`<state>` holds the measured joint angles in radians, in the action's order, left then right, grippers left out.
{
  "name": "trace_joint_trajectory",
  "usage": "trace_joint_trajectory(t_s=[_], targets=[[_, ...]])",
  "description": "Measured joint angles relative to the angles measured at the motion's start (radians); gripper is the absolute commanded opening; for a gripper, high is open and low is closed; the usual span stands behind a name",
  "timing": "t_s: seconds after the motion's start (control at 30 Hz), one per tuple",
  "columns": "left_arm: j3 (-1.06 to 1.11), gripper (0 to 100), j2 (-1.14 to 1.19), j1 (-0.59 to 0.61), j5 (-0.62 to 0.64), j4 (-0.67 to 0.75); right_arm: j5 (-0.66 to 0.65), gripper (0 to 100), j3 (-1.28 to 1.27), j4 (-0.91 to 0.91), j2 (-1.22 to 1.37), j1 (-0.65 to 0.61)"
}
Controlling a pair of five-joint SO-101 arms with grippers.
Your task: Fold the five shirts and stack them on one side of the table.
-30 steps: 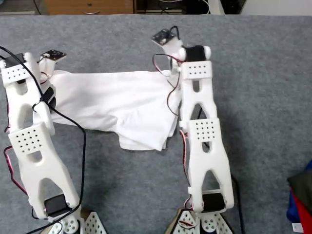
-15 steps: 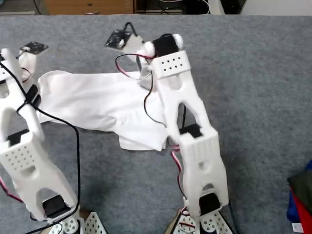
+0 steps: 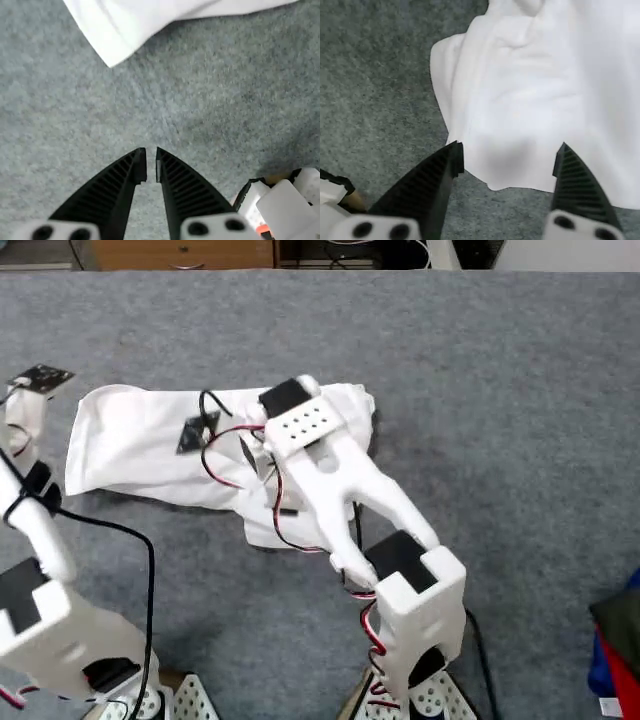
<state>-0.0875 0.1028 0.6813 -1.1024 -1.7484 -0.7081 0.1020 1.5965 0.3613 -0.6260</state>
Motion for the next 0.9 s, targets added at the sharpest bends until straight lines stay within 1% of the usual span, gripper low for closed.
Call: trace_joint_trajectory(t_s=[0.2,0.33,0.57,0.63,0.7,0.9], targets=[[0.152,6,-0.068,0.054,0.003,0.000,-0.003,30.7,-0.143,-0.077,0.000,-0.072],[0.218,6,-0.098,0.078,0.003,0.000,0.031,30.7,-0.187,-0.115,-0.002,-0.132],[0.255,6,-0.120,0.081,0.003,0.000,0.071,30.7,-0.288,-0.239,-0.002,-0.132],[0.255,5,-0.120,0.081,0.003,0.000,0.075,30.3,-0.301,-0.275,0.015,-0.110],[0.255,5,-0.120,0.081,0.003,0.000,0.075,26.1,-0.288,-0.290,0.049,-0.081],[0.255,5,-0.143,0.081,0.003,0.000,0.114,6.2,-0.193,-0.276,0.106,-0.054]])
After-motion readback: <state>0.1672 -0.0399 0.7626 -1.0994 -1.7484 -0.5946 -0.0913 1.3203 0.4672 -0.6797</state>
